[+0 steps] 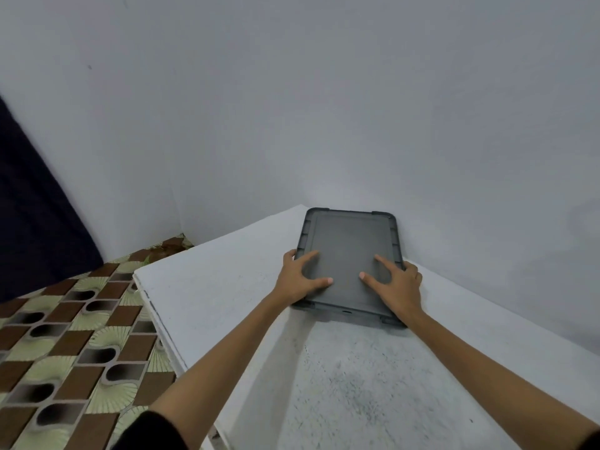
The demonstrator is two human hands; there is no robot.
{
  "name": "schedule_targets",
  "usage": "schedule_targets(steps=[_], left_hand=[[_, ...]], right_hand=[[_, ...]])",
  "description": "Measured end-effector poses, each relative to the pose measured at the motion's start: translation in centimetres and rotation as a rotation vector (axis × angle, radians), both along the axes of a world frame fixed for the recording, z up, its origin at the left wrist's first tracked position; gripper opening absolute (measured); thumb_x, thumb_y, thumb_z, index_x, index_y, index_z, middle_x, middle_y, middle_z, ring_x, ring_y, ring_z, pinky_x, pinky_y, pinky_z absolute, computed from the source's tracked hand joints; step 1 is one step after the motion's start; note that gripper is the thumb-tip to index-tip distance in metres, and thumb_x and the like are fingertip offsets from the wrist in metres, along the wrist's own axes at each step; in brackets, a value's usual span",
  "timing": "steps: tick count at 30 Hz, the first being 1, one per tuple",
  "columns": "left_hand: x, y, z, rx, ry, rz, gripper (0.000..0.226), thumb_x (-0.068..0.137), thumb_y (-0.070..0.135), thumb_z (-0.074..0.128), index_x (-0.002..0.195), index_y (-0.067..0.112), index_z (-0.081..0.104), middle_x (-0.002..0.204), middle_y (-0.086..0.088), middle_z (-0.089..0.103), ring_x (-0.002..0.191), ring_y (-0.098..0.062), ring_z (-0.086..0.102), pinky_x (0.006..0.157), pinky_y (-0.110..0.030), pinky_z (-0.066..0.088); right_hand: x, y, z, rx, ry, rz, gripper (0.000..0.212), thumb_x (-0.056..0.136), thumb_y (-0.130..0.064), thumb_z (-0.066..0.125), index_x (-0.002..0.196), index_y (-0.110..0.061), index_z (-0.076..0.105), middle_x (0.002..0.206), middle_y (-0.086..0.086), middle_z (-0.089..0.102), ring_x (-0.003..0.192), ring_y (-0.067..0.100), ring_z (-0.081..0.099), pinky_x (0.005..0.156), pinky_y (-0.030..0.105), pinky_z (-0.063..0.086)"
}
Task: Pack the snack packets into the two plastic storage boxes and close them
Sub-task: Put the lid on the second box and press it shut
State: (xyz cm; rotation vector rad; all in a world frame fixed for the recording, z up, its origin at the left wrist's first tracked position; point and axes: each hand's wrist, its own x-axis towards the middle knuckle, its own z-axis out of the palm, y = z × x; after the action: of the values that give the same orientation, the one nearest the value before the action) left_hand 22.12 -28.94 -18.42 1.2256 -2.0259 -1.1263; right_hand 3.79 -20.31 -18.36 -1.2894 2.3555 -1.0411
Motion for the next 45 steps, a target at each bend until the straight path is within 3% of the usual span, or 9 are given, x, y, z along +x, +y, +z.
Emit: schedule_targets(steps=[10,18,24,30,33,37,41,45], left_hand=[[-3.8,8.1,8.9,-0.117,0.079,-0.125,0.068,0.074,0.035,0.075,0.133,0.018,0.049,0.143,-0.011,0.026,0.134,-0.025,0.033,0.113,-0.035,0.029],[-9.9,21.4,12.6,-0.166,0.177,-0.361,0.066,0.074,0.031,0.076,0.132,0.012,0.051,0.138,-0.008,0.042,0.124,-0.021,0.044,0.096,-0.022,0.037],[-13.5,33.5,12.6,-0.142,0.15,-0.503,0.066,0.076,0.029,0.074,0.134,0.011,0.048,0.142,-0.008,0.042,0.127,-0.021,0.043,0.095,-0.021,0.036],[-14.9,42.7,11.0,-0.111,0.104,-0.597,0.065,0.078,0.028,0.072,0.136,0.011,0.046,0.144,-0.006,0.04,0.13,-0.021,0.04,0.092,-0.02,0.034],[-14.9,45.4,10.5,-0.102,0.071,-0.635,0.065,0.079,0.029,0.071,0.136,0.01,0.046,0.145,-0.006,0.039,0.132,-0.022,0.038,0.101,-0.026,0.034],[-14.3,48.0,9.3,-0.144,0.024,-0.664,0.062,0.08,0.029,0.07,0.134,0.008,0.048,0.143,-0.007,0.042,0.131,-0.02,0.04,0.099,-0.021,0.032],[-14.1,48.8,7.9,-0.181,0.006,-0.655,0.063,0.078,0.033,0.072,0.131,0.007,0.051,0.136,-0.011,0.043,0.127,-0.023,0.044,0.101,-0.021,0.035],[-14.4,49.9,6.9,-0.286,-0.229,-0.676,0.065,0.089,0.048,0.053,0.144,0.021,0.031,0.152,-0.017,0.015,0.142,-0.032,0.015,0.118,-0.039,0.015]], right_hand=[[-3.0,10.8,11.0,-0.091,0.127,-0.092,0.068,0.076,-0.051,0.067,0.135,-0.024,0.047,0.139,0.017,0.029,0.13,0.035,0.035,0.104,0.039,0.035],[-7.4,28.1,15.4,-0.102,0.11,-0.222,0.069,0.076,-0.043,0.071,0.137,-0.02,0.045,0.137,0.017,0.026,0.13,0.036,0.033,0.113,0.039,0.028],[-10.3,41.5,14.2,-0.048,0.108,-0.297,0.07,0.076,-0.047,0.069,0.136,-0.018,0.047,0.138,0.018,0.03,0.131,0.038,0.033,0.115,0.038,0.025],[-11.2,51.5,12.1,-0.003,0.095,-0.352,0.071,0.073,-0.051,0.069,0.134,-0.02,0.048,0.142,0.016,0.036,0.131,0.036,0.037,0.111,0.043,0.032],[-10.9,54.8,10.7,-0.001,0.056,-0.369,0.073,0.071,-0.054,0.069,0.133,-0.021,0.048,0.144,0.014,0.037,0.132,0.034,0.037,0.11,0.046,0.034],[-9.4,58.1,8.4,0.024,-0.016,-0.387,0.071,0.073,-0.052,0.068,0.134,-0.022,0.047,0.146,0.015,0.031,0.135,0.035,0.032,0.111,0.048,0.032],[-7.6,60.6,5.7,-0.051,-0.096,-0.398,0.06,0.083,-0.04,0.064,0.136,-0.018,0.047,0.143,0.016,0.028,0.135,0.033,0.029,0.114,0.038,0.026],[-7.0,61.9,5.2,-0.114,-0.103,-0.429,0.055,0.081,-0.035,0.067,0.131,-0.016,0.052,0.138,0.014,0.041,0.128,0.03,0.042,0.113,0.037,0.031]])
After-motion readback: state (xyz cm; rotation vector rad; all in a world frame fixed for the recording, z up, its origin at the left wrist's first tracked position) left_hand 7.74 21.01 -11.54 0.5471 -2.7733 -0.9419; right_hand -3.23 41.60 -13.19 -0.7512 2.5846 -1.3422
